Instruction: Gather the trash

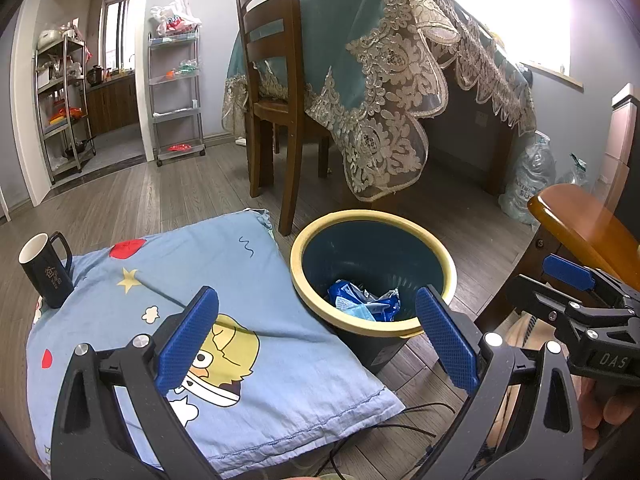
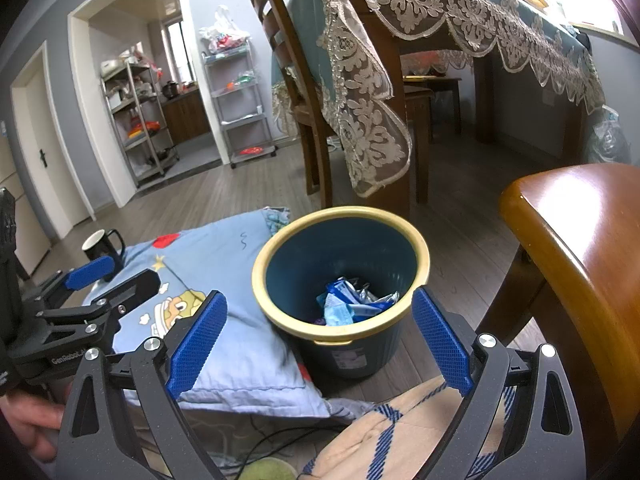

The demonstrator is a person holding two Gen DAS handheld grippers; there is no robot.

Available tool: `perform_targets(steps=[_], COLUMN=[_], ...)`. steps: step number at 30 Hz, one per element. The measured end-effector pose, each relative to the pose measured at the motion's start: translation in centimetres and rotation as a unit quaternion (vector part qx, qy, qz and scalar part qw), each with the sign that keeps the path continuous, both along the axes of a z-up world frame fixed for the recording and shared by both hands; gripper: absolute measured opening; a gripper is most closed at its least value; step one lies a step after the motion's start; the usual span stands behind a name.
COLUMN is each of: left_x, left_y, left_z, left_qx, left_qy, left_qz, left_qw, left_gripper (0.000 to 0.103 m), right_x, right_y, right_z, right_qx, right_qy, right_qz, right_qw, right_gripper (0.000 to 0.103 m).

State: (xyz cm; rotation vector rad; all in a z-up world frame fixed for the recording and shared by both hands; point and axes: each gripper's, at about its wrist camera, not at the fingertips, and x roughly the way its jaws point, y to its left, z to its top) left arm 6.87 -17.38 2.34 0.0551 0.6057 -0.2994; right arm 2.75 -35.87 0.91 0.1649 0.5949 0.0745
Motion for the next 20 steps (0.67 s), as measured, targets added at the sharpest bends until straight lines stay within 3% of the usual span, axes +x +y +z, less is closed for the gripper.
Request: perform_targets(steps=[20], left_x=[0.16], left_y=[0.22], left_z=[-0.50], left_qx=[0.001], left_qy=[0.007], left_qz=[0.006], left_qw=[1.0000], left_gripper=[0.097], right_x=[0.07], right_y=[0.11], right_z=[-0.09], right_qx=[-0.002], right_qy=[0.001], right_qz=[0.002], right_qw=[1.000], right_gripper=[0.093])
